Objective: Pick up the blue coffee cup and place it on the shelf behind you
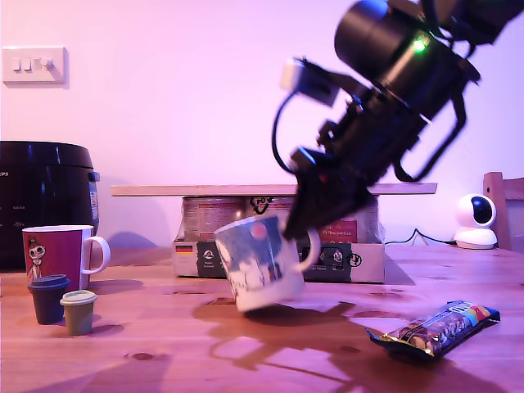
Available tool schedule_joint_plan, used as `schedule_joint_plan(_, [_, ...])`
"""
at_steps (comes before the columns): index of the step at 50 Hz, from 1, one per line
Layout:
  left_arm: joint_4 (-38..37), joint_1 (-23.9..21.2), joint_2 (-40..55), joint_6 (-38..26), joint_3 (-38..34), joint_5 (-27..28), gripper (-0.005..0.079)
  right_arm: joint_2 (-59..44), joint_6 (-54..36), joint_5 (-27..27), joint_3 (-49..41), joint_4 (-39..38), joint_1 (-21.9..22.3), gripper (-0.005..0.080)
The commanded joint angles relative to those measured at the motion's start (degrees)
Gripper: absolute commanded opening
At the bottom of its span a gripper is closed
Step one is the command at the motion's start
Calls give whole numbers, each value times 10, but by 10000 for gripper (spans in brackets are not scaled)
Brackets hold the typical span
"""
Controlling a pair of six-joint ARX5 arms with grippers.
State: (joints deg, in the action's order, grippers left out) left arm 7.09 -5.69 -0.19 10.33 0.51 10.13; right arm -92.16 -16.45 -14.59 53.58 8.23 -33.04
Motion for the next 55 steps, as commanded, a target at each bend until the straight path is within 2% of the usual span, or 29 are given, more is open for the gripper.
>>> schedule_joint_plan(1, [1,-1,-5,2,4,-2,-21,0,0,-5,17,-9,0,-13])
schedule_joint_plan(41, [-12,-1,-5,2,4,-2,-21,1,0,-4,56,8,-14,-13])
schedule_joint_plan(55, [-26,-1,-5,2,4,-1,-21,2,-1,-5,89,37,-15,-13])
